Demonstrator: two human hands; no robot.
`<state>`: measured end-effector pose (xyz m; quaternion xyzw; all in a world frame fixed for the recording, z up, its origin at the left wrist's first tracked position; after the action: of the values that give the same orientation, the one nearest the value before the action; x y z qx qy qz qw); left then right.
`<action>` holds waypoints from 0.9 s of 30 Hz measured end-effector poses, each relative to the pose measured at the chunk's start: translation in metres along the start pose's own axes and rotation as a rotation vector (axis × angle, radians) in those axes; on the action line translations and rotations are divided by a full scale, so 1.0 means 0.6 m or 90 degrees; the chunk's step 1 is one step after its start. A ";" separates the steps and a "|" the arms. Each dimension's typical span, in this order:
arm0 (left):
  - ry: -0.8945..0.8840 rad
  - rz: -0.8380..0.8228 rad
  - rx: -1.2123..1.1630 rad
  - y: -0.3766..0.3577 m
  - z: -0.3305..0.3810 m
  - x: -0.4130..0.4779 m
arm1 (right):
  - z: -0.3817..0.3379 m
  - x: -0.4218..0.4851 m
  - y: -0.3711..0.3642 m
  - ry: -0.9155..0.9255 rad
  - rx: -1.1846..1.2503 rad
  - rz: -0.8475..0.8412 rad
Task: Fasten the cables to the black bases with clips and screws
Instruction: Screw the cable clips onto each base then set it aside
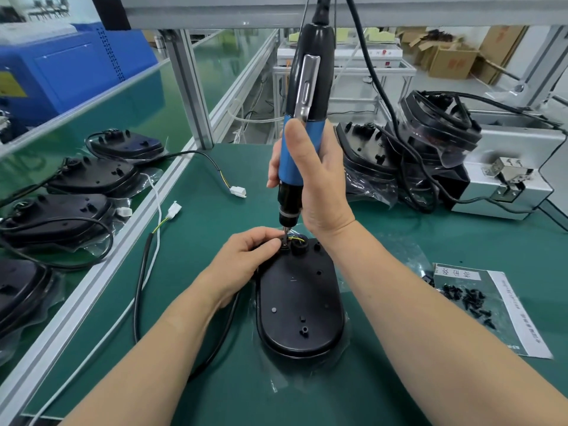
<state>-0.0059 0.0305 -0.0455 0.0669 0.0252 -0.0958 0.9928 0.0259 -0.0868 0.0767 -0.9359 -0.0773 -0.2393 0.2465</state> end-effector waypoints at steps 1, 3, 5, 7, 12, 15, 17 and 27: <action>0.005 0.002 -0.004 0.000 0.001 0.002 | 0.000 -0.001 0.000 0.002 0.001 0.003; 0.015 0.018 -0.006 0.000 0.007 0.007 | -0.002 -0.002 0.001 0.005 0.006 0.013; 0.028 0.032 0.013 -0.001 0.010 0.012 | -0.007 -0.001 0.004 0.013 0.010 0.029; 0.045 0.036 0.027 -0.001 0.011 0.014 | -0.017 0.003 0.007 0.024 0.017 0.046; 0.081 0.000 -0.005 0.000 0.007 0.013 | -0.024 0.008 0.016 0.023 0.030 0.061; 0.069 -0.011 -0.025 -0.002 0.005 0.011 | -0.012 -0.001 0.017 0.017 0.016 0.055; 0.060 -0.005 -0.032 -0.003 0.007 0.012 | -0.012 -0.004 0.016 0.020 0.012 0.060; 0.091 -0.054 -0.101 -0.004 -0.003 0.010 | -0.010 -0.003 0.008 0.029 0.004 0.057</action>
<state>-0.0004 0.0274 -0.0481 -0.0067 0.1060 -0.1304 0.9858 0.0235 -0.0940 0.0783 -0.9319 -0.0306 -0.2493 0.2616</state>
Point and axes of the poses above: each hand's wrist, its own x-axis towards the middle knuckle, its own y-axis out of the back of the hand, z = x × y, the point moved 5 cm from there along x, towards the middle knuckle, and after that the axes turned 6 degrees about x, right-handed, at the moved point
